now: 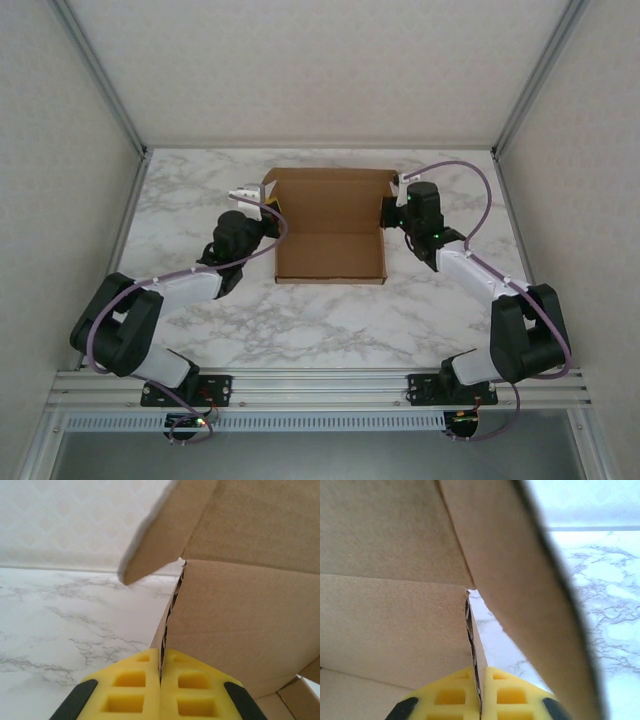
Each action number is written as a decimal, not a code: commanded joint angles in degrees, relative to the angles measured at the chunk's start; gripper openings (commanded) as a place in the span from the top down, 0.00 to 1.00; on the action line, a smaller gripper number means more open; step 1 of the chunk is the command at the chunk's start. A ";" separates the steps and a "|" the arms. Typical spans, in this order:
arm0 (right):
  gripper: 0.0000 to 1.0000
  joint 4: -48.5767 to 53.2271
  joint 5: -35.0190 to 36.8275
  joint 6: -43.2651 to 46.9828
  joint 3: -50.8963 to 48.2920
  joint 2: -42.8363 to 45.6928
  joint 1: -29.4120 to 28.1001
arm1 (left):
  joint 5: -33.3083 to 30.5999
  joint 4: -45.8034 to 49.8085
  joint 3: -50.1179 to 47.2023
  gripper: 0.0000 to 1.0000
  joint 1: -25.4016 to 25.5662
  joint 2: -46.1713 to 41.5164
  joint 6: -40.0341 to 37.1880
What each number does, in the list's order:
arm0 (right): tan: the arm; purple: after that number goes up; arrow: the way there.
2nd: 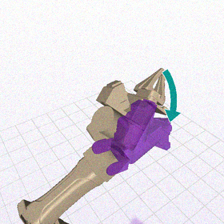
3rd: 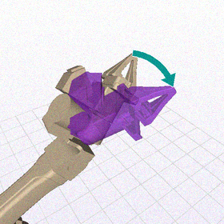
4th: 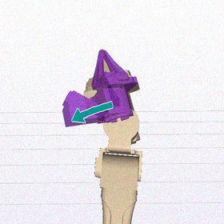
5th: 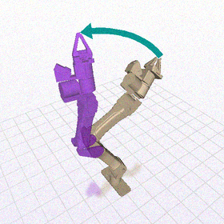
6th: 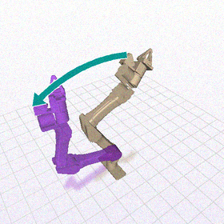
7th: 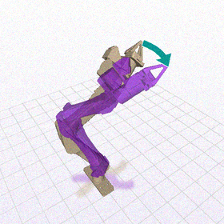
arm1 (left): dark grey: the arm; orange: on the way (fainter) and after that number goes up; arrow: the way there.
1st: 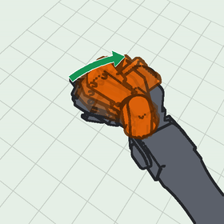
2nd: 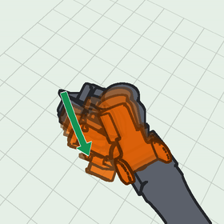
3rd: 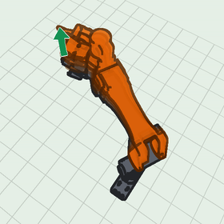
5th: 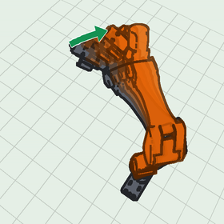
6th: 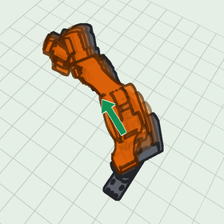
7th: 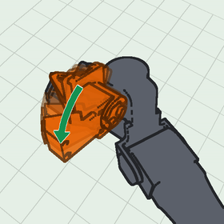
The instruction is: Fold the paper box
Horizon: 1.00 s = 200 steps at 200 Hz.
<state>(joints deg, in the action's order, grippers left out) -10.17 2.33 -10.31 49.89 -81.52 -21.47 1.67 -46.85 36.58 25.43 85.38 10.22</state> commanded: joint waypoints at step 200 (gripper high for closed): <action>1.00 -40.90 20.91 -1.91 -20.09 -3.43 -14.51 | -19.16 -38.44 -11.02 1.00 11.13 15.28 -1.10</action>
<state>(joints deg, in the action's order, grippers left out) -47.22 26.83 -11.25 32.16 -85.91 -34.11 -21.89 -81.71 27.51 35.22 100.16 9.78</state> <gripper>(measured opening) 0.037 0.057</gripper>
